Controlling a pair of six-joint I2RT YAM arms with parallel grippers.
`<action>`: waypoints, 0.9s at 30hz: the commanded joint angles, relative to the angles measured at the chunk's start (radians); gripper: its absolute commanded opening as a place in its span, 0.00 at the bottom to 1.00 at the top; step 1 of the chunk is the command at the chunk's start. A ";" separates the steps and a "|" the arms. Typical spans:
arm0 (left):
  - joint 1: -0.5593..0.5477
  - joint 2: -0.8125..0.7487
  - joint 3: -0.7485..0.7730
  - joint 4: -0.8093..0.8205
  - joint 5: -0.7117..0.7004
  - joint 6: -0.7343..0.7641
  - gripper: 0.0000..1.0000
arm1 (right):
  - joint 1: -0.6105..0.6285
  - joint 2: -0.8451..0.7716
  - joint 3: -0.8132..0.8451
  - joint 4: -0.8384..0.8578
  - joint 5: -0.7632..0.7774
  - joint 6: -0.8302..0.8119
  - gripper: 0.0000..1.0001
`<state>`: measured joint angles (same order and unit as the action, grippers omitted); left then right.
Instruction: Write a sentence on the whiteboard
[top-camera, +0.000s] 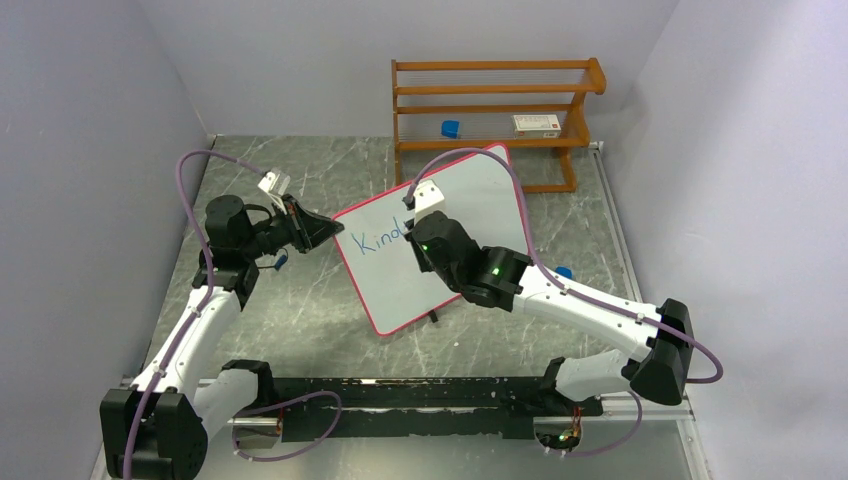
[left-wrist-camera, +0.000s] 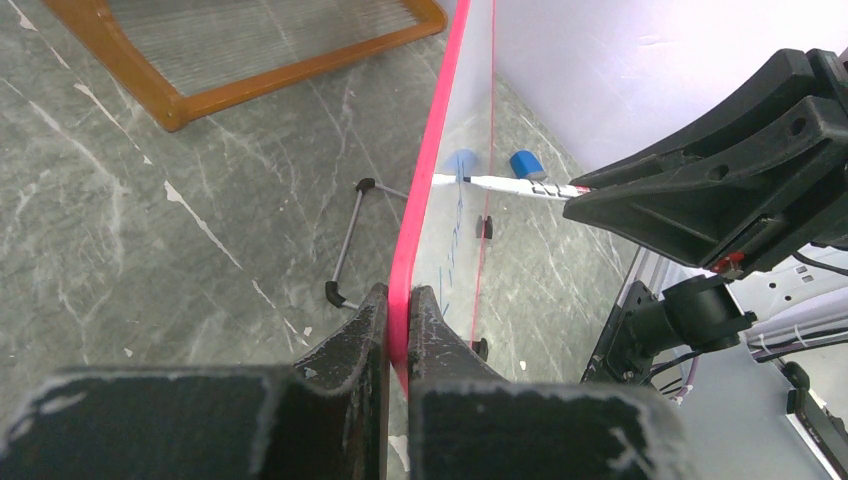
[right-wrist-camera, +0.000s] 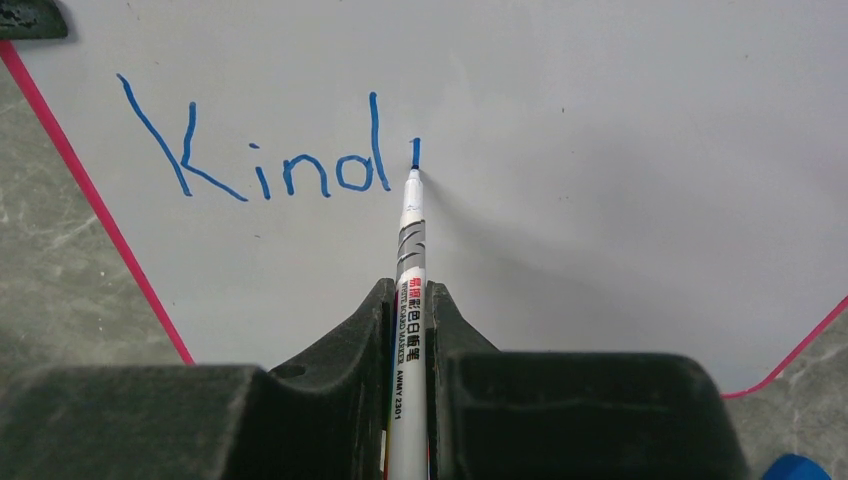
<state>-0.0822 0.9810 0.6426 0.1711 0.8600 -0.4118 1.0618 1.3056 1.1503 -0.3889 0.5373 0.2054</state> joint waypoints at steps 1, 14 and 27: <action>-0.002 0.015 -0.001 -0.047 -0.018 0.051 0.05 | -0.006 -0.005 -0.011 -0.050 -0.016 0.019 0.00; -0.002 0.016 -0.001 -0.048 -0.018 0.051 0.05 | -0.005 -0.009 -0.011 -0.028 -0.022 0.014 0.00; -0.002 0.019 -0.001 -0.047 -0.016 0.051 0.05 | -0.008 -0.001 0.011 0.050 0.024 -0.020 0.00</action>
<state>-0.0822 0.9813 0.6426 0.1711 0.8600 -0.4118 1.0618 1.3041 1.1503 -0.3916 0.5323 0.2020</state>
